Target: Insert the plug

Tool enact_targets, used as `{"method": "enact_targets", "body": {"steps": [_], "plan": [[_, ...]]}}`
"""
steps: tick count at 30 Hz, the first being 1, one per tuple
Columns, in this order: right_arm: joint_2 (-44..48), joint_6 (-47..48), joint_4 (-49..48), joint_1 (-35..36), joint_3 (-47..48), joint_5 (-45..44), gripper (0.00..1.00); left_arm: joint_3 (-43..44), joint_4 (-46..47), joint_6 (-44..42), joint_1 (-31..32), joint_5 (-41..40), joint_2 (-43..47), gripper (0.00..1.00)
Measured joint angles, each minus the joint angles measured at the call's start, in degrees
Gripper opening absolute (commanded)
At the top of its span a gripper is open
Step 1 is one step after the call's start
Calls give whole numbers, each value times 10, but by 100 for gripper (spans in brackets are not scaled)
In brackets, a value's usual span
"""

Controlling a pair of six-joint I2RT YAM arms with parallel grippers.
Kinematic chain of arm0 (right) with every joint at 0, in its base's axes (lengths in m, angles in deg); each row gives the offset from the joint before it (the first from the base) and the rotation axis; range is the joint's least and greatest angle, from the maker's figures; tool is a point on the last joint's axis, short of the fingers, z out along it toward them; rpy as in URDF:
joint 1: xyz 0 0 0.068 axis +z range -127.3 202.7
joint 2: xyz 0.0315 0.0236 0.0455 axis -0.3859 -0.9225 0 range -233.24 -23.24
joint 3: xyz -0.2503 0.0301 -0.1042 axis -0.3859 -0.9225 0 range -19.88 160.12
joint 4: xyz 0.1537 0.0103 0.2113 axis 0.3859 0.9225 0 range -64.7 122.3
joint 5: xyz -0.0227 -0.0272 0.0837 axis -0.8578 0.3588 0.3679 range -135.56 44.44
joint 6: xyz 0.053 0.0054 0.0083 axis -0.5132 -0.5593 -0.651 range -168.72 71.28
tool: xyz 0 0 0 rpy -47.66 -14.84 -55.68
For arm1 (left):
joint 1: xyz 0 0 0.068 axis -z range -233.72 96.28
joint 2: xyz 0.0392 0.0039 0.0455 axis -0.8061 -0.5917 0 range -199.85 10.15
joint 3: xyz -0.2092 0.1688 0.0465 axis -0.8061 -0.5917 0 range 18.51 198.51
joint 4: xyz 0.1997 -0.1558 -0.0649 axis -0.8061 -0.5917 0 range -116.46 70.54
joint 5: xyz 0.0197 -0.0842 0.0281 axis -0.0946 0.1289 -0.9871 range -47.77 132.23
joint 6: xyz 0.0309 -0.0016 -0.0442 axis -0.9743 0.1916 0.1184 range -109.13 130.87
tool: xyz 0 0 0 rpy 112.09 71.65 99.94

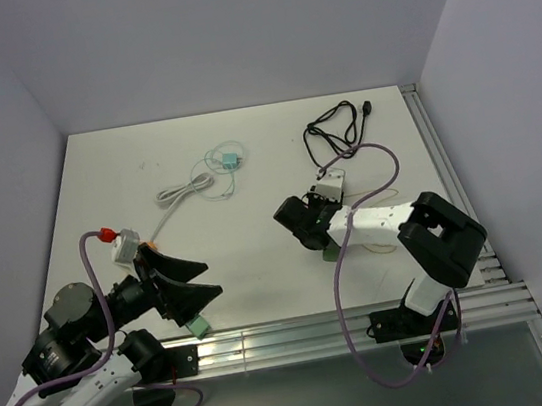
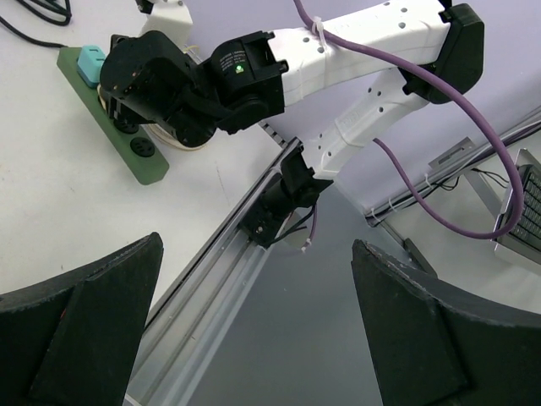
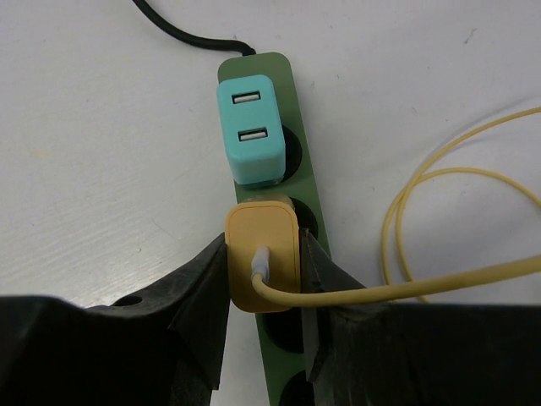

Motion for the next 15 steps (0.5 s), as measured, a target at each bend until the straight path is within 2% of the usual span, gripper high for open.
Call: {"method": "enact_targets", "body": {"steps": [8, 15], "plan": [[-24, -30, -33, 36, -32, -43, 0, -3, -2, 5, 0, 0, 7, 99], [-17, -28, -50, 33, -42, -38, 0, -5, 0, 9, 0, 4, 7, 100]]}}
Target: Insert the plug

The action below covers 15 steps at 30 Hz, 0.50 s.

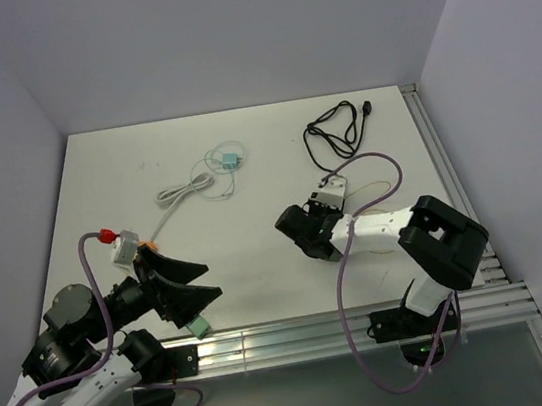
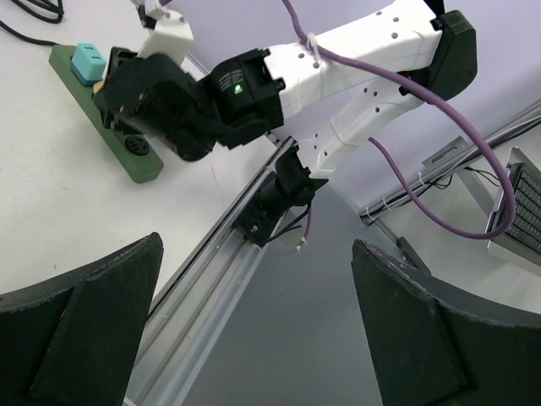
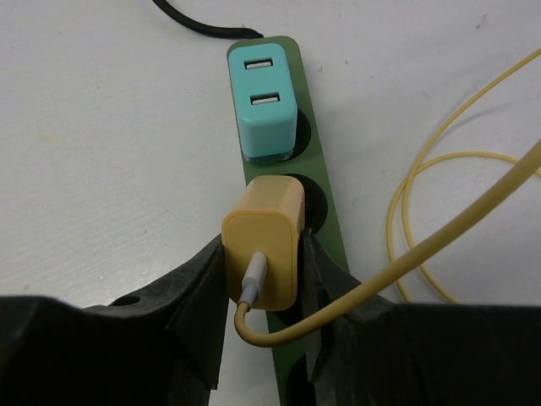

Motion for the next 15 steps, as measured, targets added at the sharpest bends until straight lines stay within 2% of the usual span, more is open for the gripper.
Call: {"method": "enact_targets", "body": {"steps": [5, 15], "plan": [[48, 18, -15, -42, -10, 76, 0, -5, 1, 5, 0, 7, -2, 99], [67, 105, 30, -115, 28, 223, 0, -11, 14, 11, 0, 8, -4, 100]]}}
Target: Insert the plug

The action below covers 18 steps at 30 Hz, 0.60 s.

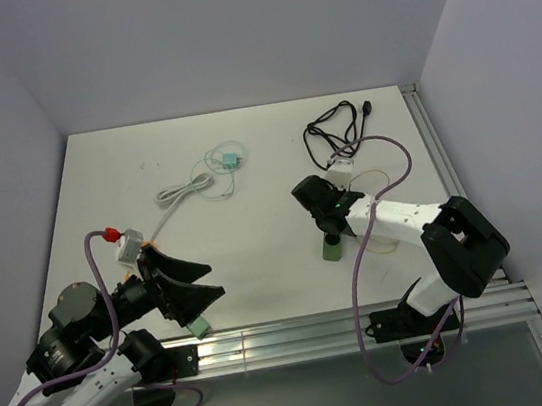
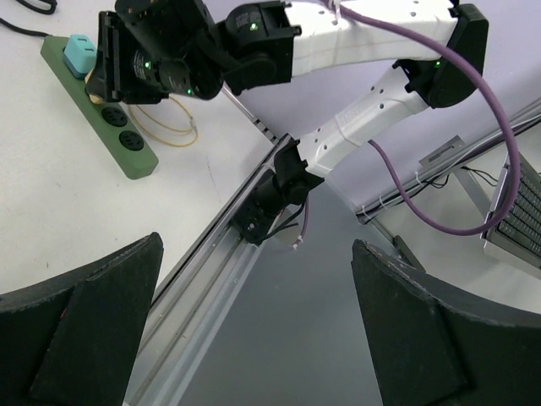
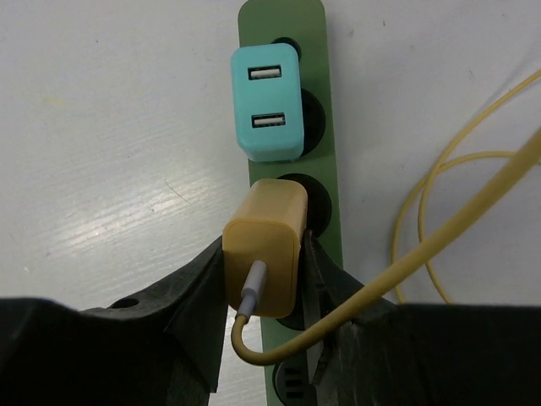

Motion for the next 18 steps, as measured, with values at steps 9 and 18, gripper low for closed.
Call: {"method": "enact_targets", "body": {"steps": [9, 18], "plan": [[-9, 35, 37, -62, 27, 110, 0, -6, -2, -1, 0, 0, 0, 100], [-43, 50, 57, -114, 61, 189, 0, -6, -1, 0, 0, 1, 1, 100]]}}
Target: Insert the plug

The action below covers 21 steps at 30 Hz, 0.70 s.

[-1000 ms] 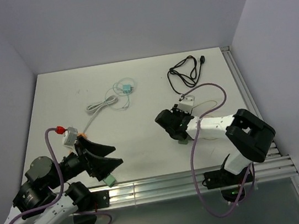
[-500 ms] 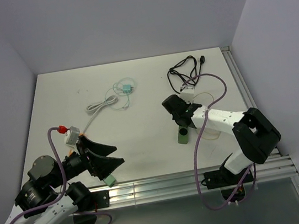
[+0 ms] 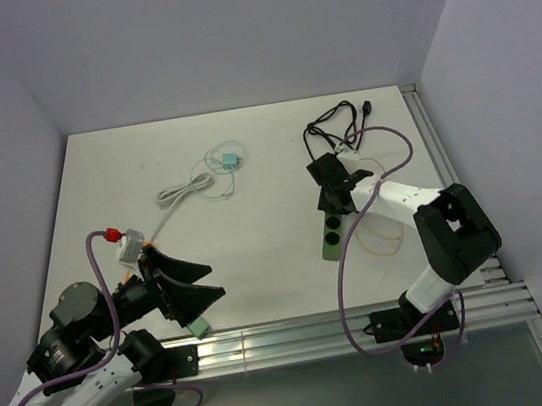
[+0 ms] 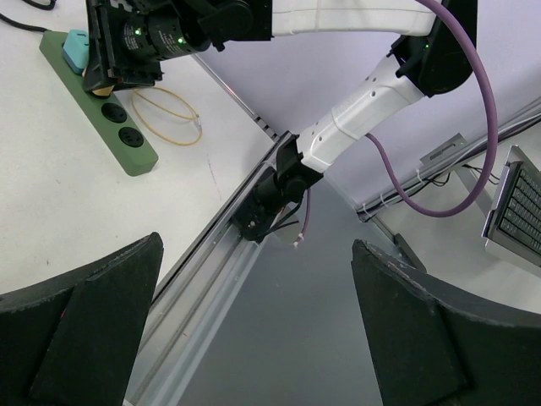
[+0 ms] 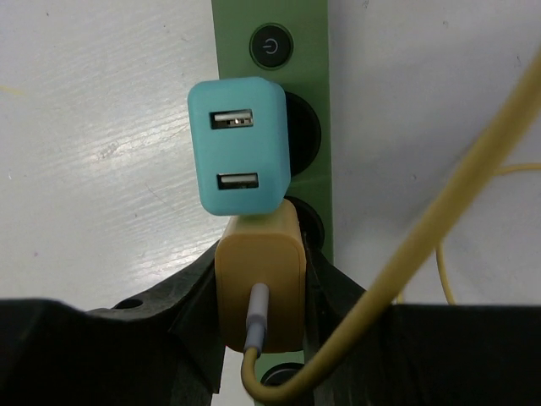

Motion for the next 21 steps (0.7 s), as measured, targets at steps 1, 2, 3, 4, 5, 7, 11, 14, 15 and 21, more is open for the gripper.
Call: {"method": "enact_targets", "body": {"steps": [1, 2, 3, 4, 5, 7, 11, 14, 15, 21], "plan": [[-4, 4, 4, -2, 5, 2, 0, 0, 0, 0, 0, 1, 0, 100], [-8, 9, 6, -2, 8, 3, 0, 0, 0, 0, 0, 1, 0, 99], [-11, 12, 10, -2, 13, 4, 0, 0, 0, 0, 0, 2, 0, 100], [-14, 14, 15, -2, 17, 3, 0, 0, 0, 0, 0, 2, 0, 100], [-16, 16, 18, -2, 21, 2, 0, 0, 0, 0, 0, 3, 0, 100], [-17, 16, 21, -1, 25, 0, 6, 0, 0, -1, 0, 2, 0, 100], [-17, 16, 25, 7, 28, -9, 33, 0, 1, 0, 0, 2, 0, 100], [-21, 16, 32, 14, 33, -22, 43, -1, 4, 0, 0, 3, 0, 100], [-20, 16, 35, 17, 36, -28, 45, -1, 4, 0, 0, 3, -1, 100], [-18, 9, 33, 28, 42, -41, 59, -1, 3, 0, 0, 3, -1, 99]]}}
